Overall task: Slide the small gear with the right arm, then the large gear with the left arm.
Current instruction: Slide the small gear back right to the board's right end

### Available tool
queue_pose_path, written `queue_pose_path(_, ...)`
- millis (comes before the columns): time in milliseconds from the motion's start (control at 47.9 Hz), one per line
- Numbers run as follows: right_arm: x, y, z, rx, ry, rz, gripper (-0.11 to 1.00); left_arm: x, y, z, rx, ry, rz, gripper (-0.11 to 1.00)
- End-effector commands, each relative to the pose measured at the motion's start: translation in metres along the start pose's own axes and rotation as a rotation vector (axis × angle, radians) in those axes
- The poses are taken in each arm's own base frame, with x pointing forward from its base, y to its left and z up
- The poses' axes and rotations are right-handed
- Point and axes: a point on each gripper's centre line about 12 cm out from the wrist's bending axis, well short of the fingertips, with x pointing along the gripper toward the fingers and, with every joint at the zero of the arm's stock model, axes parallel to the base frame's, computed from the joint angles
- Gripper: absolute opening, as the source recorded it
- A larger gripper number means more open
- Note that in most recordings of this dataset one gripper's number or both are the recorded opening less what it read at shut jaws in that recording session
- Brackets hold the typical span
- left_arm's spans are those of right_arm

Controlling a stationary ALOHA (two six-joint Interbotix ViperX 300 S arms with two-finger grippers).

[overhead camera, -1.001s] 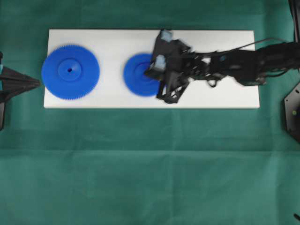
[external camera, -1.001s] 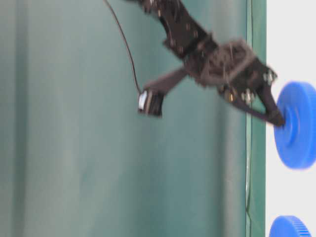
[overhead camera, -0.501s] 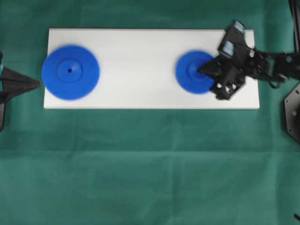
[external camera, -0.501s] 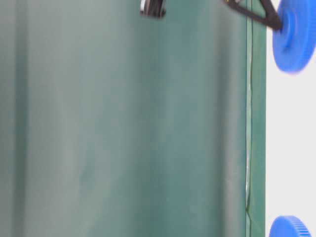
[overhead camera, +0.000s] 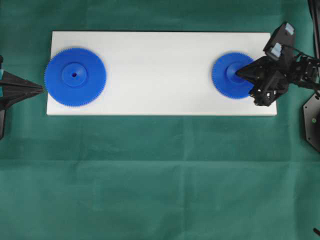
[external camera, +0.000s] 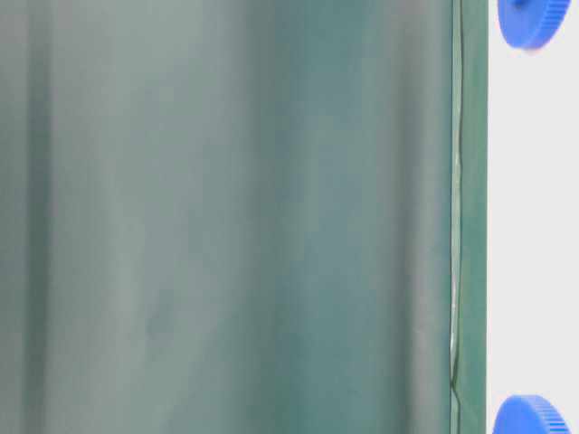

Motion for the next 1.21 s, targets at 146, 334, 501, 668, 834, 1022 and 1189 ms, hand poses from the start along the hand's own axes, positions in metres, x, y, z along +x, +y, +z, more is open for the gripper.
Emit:
queue_pose_path(146, -0.009, -0.014, -0.025, 0.028, 0.061, -0.039, 0.53, 0.002, 0.0, 0.001, 0.0, 0.0, -0.001, -0.01)
queue_pose_path(334, -0.01, -0.014, -0.024, 0.03, 0.061, -0.042, 0.53, 0.002, 0.0, 0.0, -0.001, 0.003, -0.001, -0.01)
queue_pose_path(501, -0.01, -0.014, -0.023, 0.03, 0.062, -0.042, 0.52, 0.002, 0.0, 0.001, -0.001, 0.002, -0.001, -0.01)
queue_pose_path(668, -0.011, -0.013, -0.02, 0.027, 0.066, -0.045, 0.52, 0.002, 0.0, 0.001, 0.0, 0.002, -0.001, -0.01)
queue_pose_path(834, -0.016, -0.009, -0.008, 0.015, 0.058, -0.046, 0.53, 0.002, 0.0, 0.0, 0.0, 0.005, -0.001, -0.01)
queue_pose_path(1022, -0.026, -0.004, 0.007, -0.009, 0.018, -0.038, 0.53, 0.002, 0.0, 0.0, -0.001, 0.006, 0.0, -0.01)
queue_pose_path(1189, -0.037, 0.0, 0.02, -0.034, -0.04, -0.025, 0.52, 0.002, 0.0, 0.0, -0.001, 0.006, 0.0, -0.01)
